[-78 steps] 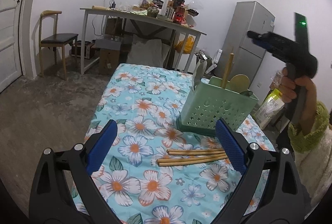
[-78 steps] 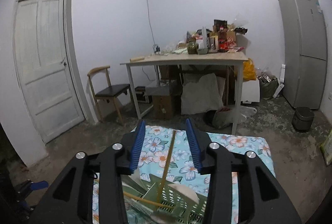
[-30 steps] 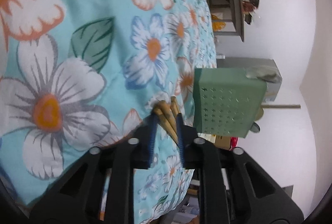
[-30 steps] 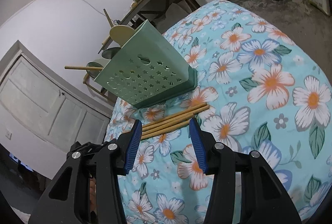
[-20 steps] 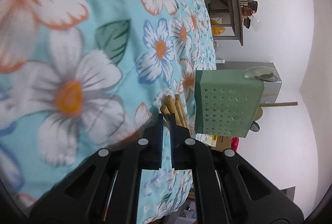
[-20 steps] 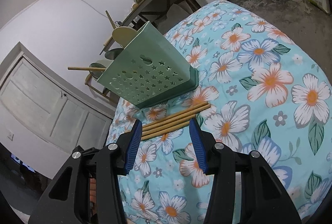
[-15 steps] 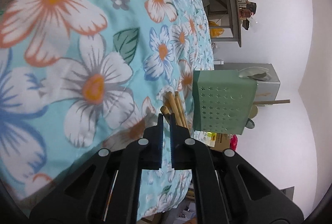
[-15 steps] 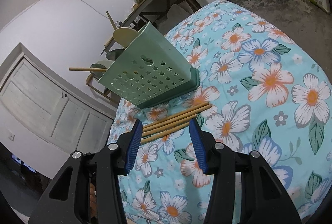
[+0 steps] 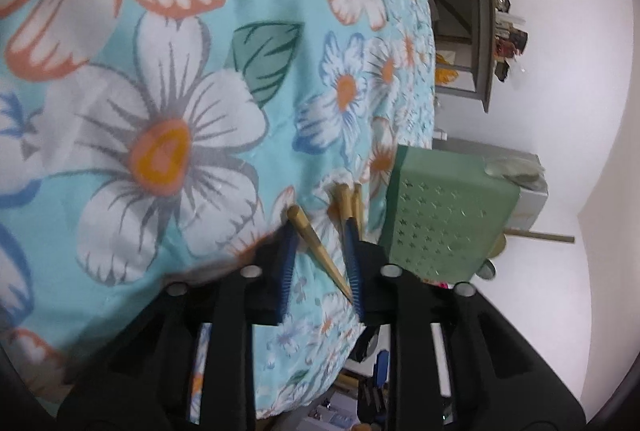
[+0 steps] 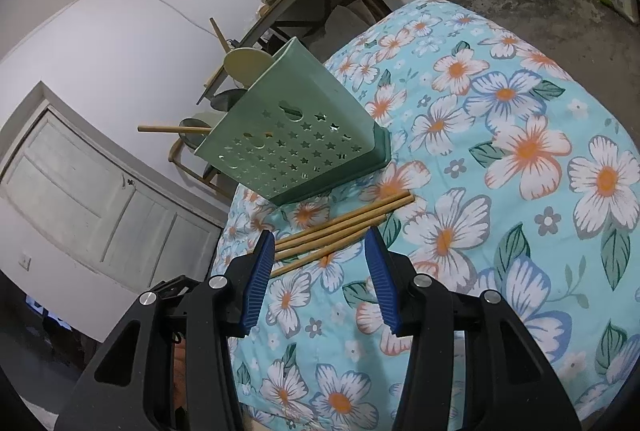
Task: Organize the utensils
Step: 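Lift the remaining chopsticks with the left tool, then close the right tool on a bamboo chopstick while the left tool holds its chopsticks upright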
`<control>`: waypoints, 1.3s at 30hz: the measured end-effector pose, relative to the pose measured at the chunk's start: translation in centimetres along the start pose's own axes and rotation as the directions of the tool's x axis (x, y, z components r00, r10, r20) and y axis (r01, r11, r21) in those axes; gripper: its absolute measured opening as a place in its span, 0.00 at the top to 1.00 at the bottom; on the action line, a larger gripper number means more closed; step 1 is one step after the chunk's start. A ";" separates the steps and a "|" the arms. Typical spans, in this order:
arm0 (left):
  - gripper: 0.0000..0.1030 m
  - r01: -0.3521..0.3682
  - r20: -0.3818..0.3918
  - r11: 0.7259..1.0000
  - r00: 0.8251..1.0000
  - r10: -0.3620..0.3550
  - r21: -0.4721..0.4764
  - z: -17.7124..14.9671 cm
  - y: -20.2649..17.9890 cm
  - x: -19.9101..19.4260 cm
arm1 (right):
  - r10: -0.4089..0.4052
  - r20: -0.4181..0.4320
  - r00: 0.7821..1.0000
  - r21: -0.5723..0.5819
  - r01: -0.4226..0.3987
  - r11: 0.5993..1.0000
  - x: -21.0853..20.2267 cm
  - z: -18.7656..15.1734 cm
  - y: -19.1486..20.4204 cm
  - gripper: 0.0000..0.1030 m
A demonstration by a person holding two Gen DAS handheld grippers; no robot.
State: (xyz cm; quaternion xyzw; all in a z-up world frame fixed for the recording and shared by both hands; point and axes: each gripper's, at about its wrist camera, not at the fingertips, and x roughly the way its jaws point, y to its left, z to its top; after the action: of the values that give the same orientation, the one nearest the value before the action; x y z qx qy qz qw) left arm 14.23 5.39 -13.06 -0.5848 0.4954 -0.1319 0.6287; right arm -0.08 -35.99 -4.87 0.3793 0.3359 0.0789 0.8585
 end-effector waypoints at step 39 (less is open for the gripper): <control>0.96 -0.055 0.351 0.683 0.886 -0.302 0.728 -4.7 -10.6 -18.0 | 0.069 -0.144 0.987 -0.551 -0.137 0.823 5.7 -1.5 14.2 0.72</control>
State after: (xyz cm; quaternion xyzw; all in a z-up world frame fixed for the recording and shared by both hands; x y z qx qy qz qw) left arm 6.42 12.98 5.35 -0.3377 0.2044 -0.2216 0.8917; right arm 5.01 -22.98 1.47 0.1241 0.3270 0.2420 0.9050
